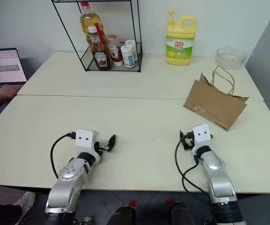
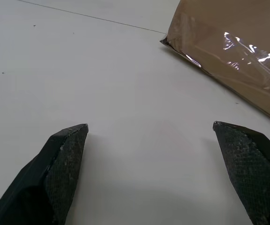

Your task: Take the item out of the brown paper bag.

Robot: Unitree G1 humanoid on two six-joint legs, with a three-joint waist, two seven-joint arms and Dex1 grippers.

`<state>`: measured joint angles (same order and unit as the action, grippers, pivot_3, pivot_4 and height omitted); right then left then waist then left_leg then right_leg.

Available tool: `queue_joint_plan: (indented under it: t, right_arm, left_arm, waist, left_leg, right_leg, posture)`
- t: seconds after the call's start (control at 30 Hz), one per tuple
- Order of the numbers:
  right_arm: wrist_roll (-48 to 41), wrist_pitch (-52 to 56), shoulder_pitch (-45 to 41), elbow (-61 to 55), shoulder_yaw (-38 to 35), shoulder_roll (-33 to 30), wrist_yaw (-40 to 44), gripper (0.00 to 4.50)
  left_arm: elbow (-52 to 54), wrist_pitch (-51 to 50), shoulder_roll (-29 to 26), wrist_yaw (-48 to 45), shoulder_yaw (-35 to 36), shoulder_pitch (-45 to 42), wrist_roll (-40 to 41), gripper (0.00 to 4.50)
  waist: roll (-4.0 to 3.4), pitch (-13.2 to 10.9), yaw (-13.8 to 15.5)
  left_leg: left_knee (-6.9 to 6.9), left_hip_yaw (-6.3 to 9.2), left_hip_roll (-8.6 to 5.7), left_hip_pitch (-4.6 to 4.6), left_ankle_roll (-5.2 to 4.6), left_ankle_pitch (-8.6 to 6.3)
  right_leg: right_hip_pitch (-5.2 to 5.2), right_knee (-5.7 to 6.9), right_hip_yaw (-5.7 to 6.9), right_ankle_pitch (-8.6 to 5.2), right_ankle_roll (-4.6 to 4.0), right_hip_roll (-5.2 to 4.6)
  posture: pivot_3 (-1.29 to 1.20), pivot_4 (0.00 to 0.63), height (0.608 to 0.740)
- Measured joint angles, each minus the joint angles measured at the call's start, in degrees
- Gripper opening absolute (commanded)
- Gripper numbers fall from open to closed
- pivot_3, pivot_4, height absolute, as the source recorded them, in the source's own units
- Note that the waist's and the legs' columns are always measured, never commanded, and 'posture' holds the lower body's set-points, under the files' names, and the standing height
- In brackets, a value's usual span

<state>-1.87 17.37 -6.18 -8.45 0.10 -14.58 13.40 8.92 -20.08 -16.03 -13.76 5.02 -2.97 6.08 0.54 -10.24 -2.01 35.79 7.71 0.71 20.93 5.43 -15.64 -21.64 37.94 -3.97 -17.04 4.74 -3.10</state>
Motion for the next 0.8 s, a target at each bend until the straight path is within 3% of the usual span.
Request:
queue_joint_plan:
  t: [0.5,0.8]
  right_arm:
    - [-1.61,1.91,0.06,-0.71,-0.42,-1.62,2.52,4.48]
    - [-2.75,3.88,0.14,-5.59,-0.68,-4.68,5.43,4.48]
  left_arm:
    - [0.55,-2.2,-2.62,-2.68,1.25,0.05,2.27,4.5]
    - [3.04,-7.42,-8.05,-11.05,1.38,-2.5,7.45,4.5]
  waist:
    - [0.02,-0.01,-0.81]
    - [0.18,-0.14,-0.8]
  left_leg:
    - [0.0,0.0,0.01,0.0,0.0,0.0]
    - [0.0,0.01,0.01,0.04,0.0,0.0]
  right_leg:
    - [0.0,0.01,-0.01,0.0,0.0,0.0]
    - [-0.02,0.0,0.01,0.0,0.0,0.0]
  posture:
    - [0.0,0.15,0.74]
    - [0.0,0.15,0.74]
